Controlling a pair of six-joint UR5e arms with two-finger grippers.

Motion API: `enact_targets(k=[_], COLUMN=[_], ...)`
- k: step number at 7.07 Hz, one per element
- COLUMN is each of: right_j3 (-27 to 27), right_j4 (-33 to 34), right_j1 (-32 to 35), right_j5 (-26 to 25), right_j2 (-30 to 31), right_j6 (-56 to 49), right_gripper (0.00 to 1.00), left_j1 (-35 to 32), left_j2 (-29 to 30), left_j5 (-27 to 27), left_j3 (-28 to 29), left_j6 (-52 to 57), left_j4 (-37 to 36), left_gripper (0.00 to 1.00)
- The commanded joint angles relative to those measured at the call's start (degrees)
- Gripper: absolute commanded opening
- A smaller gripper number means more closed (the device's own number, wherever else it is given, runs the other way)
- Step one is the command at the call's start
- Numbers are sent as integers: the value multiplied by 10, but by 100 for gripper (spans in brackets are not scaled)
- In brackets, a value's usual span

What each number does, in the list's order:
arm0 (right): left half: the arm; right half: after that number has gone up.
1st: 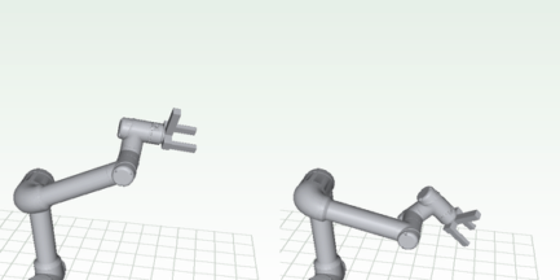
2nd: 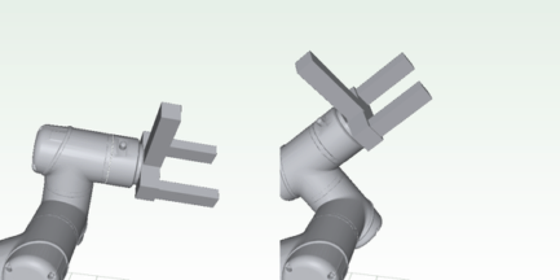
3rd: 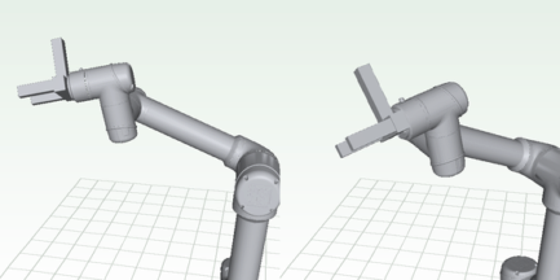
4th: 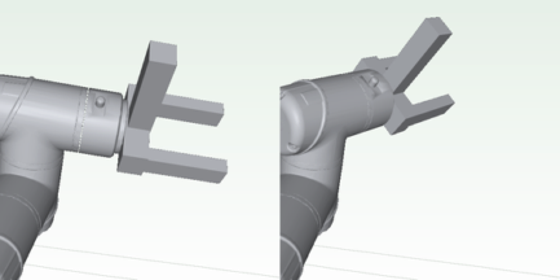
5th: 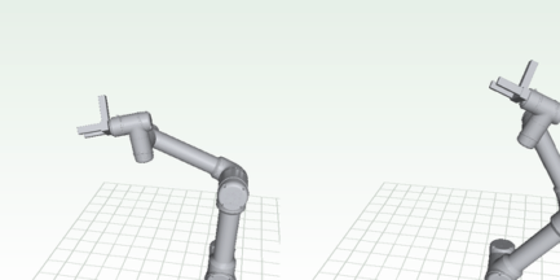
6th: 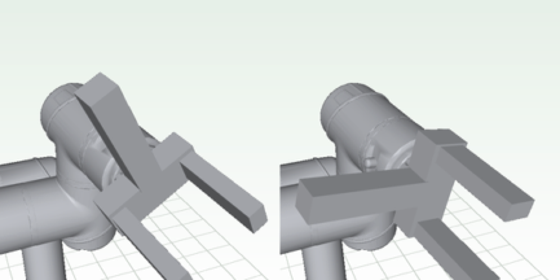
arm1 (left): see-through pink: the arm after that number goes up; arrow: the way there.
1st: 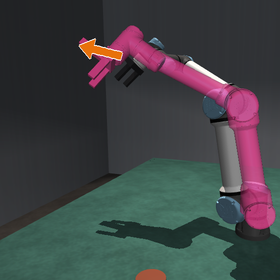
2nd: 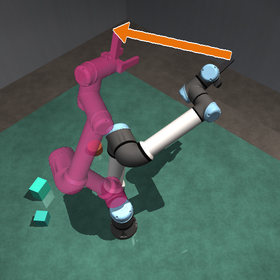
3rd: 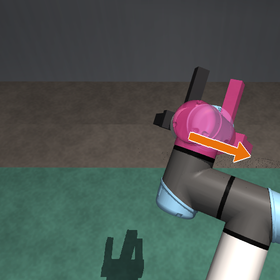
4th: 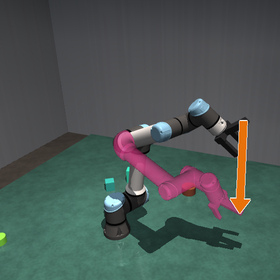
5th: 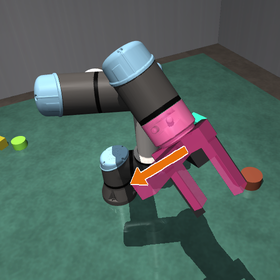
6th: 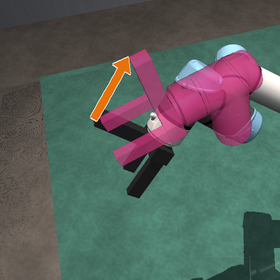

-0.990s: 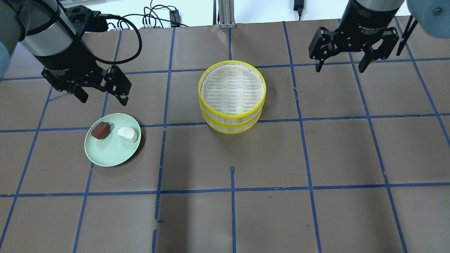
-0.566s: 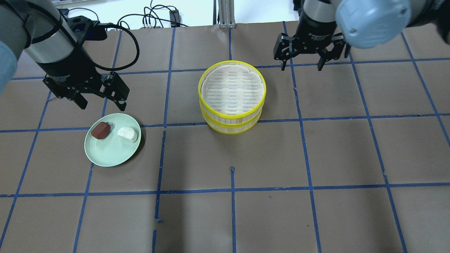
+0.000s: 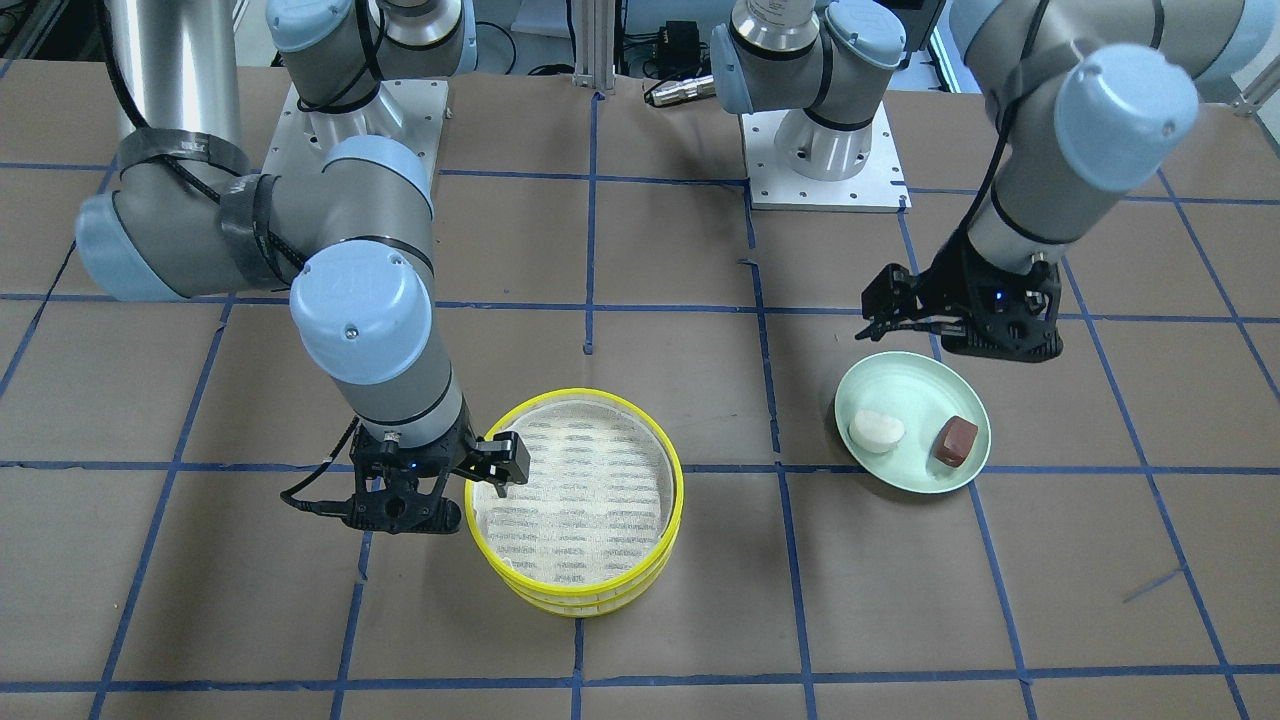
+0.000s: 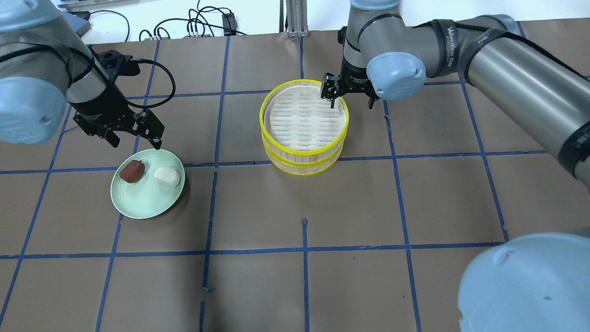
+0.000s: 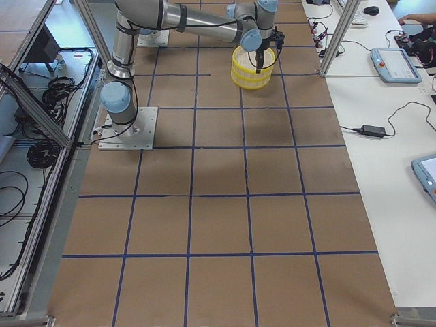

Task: Place buns in different layers of steamer
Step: 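Grasp the top tier rim with right gripper while left grasps white bun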

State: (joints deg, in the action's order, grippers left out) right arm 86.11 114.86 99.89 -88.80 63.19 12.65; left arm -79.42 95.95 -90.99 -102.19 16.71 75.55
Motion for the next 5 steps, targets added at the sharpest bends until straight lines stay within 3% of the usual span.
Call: enact_targets(k=[1, 2, 3, 4, 5], right_j3=[20, 20, 20, 20, 20], right_j4=[25, 21, 18, 18, 15], right_j1=[0, 0, 0, -1, -1], right_j5=[2, 3, 4, 3, -3], right_j2=[-11, -9, -7, -5, 2], right_j6=[4, 5, 4, 4, 4], right_gripper=[71, 44, 9, 3, 3], left_j1=[2, 2, 2, 2, 2], left_j2=[89, 107, 115, 120, 128], left_j5=[-48, -54, -56, -59, -58], left_j3=[-13, -23, -40, -51, -56], left_j6=[1, 2, 2, -1, -3], left_j4=[-104, -129, -145, -149, -149], left_gripper=[100, 100, 100, 100, 99])
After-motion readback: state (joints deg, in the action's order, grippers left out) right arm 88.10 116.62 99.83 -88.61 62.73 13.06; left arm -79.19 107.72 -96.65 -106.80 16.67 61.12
